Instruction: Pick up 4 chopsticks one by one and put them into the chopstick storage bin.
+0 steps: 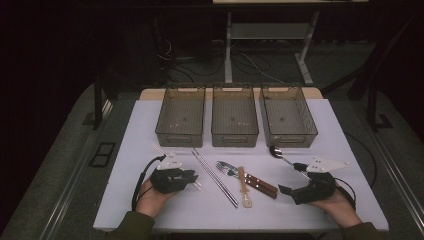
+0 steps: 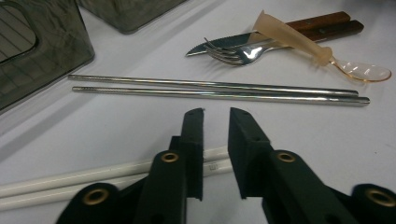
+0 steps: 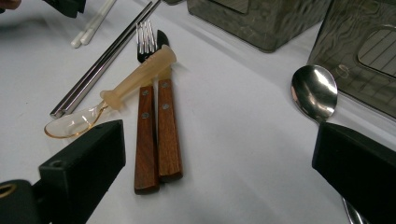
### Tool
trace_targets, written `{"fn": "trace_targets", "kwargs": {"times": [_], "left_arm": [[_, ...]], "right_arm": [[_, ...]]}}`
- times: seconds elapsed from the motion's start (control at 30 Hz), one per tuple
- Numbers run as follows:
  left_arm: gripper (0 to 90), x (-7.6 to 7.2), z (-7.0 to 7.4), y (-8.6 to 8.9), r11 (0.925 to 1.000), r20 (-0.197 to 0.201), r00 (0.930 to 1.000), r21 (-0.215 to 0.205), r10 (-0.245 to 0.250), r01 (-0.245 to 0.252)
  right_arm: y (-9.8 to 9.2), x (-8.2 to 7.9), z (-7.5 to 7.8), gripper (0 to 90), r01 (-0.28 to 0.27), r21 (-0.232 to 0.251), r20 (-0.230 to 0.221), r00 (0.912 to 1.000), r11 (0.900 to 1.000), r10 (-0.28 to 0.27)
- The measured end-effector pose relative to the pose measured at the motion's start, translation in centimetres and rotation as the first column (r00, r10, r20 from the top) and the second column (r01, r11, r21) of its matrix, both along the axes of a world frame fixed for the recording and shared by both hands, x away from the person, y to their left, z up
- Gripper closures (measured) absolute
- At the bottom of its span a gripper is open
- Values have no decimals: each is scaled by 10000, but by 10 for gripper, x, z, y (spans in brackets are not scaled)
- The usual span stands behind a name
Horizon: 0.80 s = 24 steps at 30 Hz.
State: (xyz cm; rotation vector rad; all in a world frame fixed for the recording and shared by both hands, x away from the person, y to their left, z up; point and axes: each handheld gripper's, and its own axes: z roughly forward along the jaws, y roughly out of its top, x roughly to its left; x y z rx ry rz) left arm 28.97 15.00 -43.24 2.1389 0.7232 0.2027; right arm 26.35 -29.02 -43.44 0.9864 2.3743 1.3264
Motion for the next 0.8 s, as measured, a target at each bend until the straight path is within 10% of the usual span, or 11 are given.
{"fn": "trace_targets", "kwargs": {"times": [0.8], "left_arm": [[888, 15, -13, -19, 9962, -755, 9969, 822, -240, 302]], "right_arm": [[0, -1, 0, 25, 52, -43, 28, 10000, 10000, -52]]}}
